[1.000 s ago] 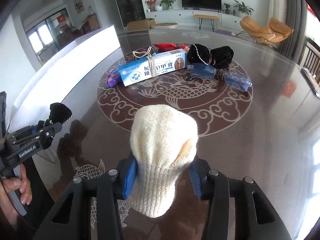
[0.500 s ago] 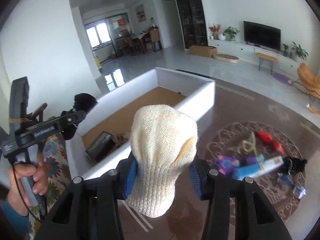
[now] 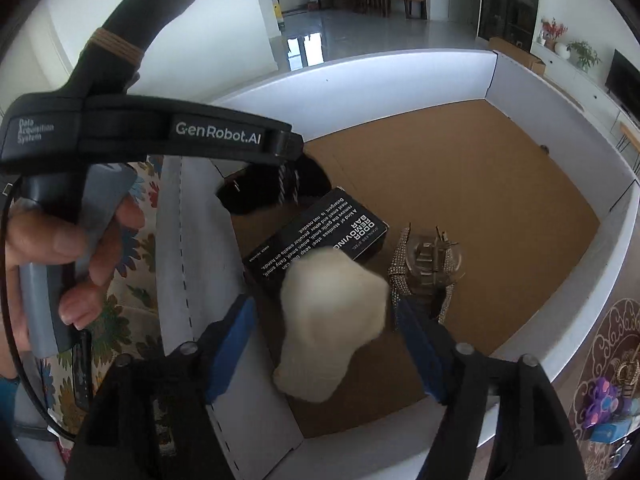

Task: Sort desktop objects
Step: 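Carry the black item and white hat into the bin and open both tools, then bring both open tools back over the table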

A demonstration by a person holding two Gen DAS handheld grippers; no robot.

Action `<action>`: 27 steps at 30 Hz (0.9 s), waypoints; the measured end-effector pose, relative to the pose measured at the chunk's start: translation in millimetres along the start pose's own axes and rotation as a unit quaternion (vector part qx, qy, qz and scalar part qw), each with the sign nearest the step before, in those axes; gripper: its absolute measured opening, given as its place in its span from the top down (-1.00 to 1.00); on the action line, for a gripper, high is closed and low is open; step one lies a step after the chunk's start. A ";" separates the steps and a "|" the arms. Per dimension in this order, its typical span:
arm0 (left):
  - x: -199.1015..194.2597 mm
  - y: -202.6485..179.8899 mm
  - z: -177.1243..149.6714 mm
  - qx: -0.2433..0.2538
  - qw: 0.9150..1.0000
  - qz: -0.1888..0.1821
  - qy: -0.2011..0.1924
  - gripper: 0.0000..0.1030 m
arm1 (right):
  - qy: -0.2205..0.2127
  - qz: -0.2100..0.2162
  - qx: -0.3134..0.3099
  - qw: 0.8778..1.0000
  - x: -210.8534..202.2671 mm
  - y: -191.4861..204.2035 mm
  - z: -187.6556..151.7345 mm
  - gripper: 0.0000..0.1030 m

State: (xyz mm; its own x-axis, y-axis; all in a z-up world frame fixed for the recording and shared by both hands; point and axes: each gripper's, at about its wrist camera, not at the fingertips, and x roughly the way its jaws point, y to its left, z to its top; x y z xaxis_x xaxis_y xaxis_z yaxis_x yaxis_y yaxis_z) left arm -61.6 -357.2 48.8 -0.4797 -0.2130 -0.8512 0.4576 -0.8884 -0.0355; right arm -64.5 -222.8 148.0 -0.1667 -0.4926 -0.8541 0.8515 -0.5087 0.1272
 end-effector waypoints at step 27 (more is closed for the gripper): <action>-19.4 -341.2 -230.9 0.235 0.952 -0.194 0.011 -1.00 | -0.067 -0.292 0.313 0.901 -173.8 -235.3 -368.2 -1.00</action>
State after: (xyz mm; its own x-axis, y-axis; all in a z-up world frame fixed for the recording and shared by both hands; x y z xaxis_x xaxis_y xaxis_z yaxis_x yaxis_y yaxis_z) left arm -35.6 44.0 -43.5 -0.5264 0.1718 -0.8327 -0.1395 -0.9836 -0.1148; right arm -52.8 242.5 80.9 -0.5893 -0.0715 -0.8048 0.1593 -0.9868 -0.0290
